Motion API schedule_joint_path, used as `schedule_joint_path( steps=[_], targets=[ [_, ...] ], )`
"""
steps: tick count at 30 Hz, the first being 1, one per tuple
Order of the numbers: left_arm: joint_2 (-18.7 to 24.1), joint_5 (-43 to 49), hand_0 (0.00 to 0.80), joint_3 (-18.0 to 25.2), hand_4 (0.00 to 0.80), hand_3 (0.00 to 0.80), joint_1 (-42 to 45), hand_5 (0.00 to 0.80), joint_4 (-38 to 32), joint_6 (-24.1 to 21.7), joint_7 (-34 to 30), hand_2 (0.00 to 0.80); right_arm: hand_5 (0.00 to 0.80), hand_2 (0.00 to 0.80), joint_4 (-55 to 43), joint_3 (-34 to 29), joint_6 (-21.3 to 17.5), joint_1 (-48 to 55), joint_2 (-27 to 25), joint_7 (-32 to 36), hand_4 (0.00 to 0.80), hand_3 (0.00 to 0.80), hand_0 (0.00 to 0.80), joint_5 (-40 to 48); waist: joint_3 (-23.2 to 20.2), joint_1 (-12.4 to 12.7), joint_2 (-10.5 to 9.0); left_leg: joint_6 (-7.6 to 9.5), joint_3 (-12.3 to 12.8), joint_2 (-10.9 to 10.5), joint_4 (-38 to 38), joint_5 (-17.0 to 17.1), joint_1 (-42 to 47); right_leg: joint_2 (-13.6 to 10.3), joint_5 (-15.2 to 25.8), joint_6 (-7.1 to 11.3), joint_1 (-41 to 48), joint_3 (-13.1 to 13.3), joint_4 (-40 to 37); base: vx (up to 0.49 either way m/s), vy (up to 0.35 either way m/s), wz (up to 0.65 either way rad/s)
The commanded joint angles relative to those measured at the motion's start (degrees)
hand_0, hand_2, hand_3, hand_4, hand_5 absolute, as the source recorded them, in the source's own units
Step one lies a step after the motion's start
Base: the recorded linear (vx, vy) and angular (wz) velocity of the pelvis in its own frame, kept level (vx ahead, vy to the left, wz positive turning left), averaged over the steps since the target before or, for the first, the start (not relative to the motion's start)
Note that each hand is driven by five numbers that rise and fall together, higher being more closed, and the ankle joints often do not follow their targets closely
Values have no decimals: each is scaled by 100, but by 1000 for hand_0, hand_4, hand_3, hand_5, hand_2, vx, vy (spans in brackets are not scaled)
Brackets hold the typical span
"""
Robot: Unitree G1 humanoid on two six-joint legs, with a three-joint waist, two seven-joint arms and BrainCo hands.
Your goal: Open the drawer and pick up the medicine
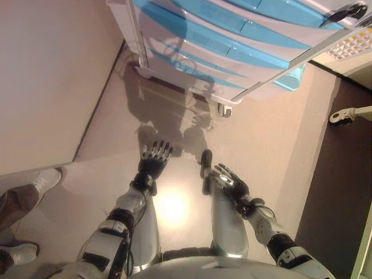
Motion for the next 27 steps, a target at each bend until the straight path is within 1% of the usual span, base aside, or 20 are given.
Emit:
schedule_joint_path(
  steps=[1,5,13,22,27],
  targets=[
    [-227,-335,0,-120,0,0,18,0,-608,103,-276,0,0,0,-339,315,85,346,-259,17,0,0,0,123,-25,-30,96,170,-52,-119,-282,-102,99,250,-734,-2,-80,38,1086,66,-13,0],
    [-241,-438,0,-196,0,0,-229,0,-717,44,-195,0,0,0,-376,391,139,300,-276,22,0,0,0,147,-6,-60,51,172,-71,-128,-186,-101,-100,299,-706,-11,-258,33,1149,-9,-9,2],
    [-138,-489,0,-187,0,0,-777,0,-833,-33,-110,0,0,0,-513,513,288,237,-342,15,0,0,0,191,-13,-156,-54,180,-112,-118,17,-149,-370,419,-680,-34,-494,68,1253,-2,-2,0],
    [45,-667,0,-207,0,0,-1354,0,-835,-15,-34,0,0,0,-566,609,345,149,-405,6,0,0,0,281,-31,-251,-94,146,-74,-66,48,-142,-465,440,-648,-32,-582,78,1233,-1,-1,1],
    [215,-591,0,-204,0,0,-1684,0,-910,-11,-195,0,0,0,-643,667,354,166,-471,10,0,0,0,297,-31,-309,-106,121,-37,-52,31,-146,-457,431,-643,-44,-559,75,1171,0,0,0]
  ],
)
